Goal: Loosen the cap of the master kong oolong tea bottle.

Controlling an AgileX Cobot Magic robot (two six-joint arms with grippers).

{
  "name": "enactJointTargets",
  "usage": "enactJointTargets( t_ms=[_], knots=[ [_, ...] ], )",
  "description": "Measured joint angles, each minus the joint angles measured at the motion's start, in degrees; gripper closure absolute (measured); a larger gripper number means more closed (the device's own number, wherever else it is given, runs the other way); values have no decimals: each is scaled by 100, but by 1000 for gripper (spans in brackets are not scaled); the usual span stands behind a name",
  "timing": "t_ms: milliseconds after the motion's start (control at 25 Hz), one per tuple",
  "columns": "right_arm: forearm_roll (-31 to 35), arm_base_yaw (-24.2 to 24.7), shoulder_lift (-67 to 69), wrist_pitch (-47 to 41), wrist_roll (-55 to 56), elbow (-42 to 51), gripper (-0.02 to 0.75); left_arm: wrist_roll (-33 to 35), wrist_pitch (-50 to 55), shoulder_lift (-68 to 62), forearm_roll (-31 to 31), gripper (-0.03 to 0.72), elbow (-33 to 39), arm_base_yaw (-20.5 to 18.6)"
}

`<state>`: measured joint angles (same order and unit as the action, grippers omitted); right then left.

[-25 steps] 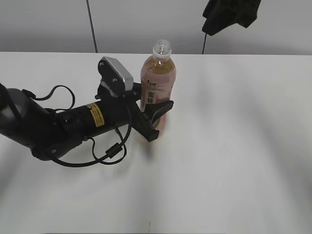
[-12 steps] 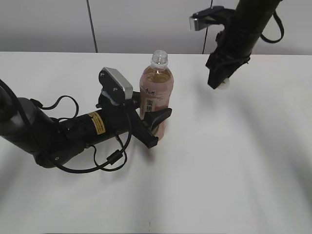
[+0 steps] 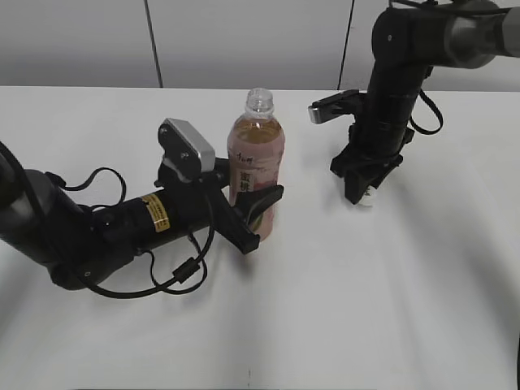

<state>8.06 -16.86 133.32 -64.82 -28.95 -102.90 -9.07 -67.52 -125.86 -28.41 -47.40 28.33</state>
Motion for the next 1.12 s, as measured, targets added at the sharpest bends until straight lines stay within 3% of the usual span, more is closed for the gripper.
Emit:
enactJointTargets(
  t_ms=[440, 800, 1120],
  knots=[
    [-71, 0, 34, 13, 283, 0, 409, 0, -48, 11, 12, 299, 55, 0],
    [-51, 0, 34, 25, 446, 0, 232, 0, -68, 18, 37, 252, 83, 0],
    [-33, 0, 34, 21, 538, 0, 216, 0, -146, 31, 34, 190, 201, -42]
  ],
)
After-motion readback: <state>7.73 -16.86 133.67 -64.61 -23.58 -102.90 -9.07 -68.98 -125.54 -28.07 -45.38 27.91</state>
